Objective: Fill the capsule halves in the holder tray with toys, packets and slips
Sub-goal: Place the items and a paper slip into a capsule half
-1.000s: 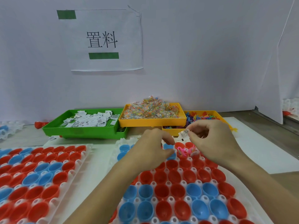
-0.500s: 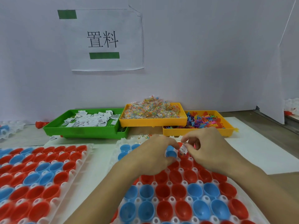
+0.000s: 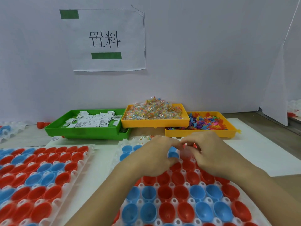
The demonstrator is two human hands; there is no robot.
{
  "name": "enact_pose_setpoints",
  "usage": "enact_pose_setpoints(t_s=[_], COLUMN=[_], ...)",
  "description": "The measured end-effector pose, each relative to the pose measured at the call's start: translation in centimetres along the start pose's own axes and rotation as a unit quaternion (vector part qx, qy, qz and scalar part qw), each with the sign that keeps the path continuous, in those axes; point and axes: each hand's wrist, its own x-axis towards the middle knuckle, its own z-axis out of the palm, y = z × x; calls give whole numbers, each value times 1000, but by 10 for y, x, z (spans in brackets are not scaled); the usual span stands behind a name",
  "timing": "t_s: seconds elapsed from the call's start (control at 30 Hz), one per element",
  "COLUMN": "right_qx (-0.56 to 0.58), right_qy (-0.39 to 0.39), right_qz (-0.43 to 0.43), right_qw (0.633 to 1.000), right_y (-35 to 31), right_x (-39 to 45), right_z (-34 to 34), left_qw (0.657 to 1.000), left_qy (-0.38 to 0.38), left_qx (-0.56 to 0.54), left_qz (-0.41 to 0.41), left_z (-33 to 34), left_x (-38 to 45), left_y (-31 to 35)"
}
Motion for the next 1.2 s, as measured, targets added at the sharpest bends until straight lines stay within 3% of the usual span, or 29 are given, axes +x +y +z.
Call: enact_pose_setpoints(t_s=[0.17,0.37,0.63,1.2], right_qx=[-2,9,38,43], right_qy=[12,16,16,12], right_qz=[12,23,11,32], right_qw=[1000,1000,999,998], right_y=[-1,-2,-6,-4], right_x=[-1,-2,0,0], right_z=[-3,-6,-5,-4], left_qw=[1000,1000,999,999], left_qy=[-17,21,-29,-22], left_qx=[5,0,11,-5], left_qz=[5,6,18,39], left_z=[1,-3,1,-3], left_x=[-1,-2,0,-2], left_y=[0,0,0,3])
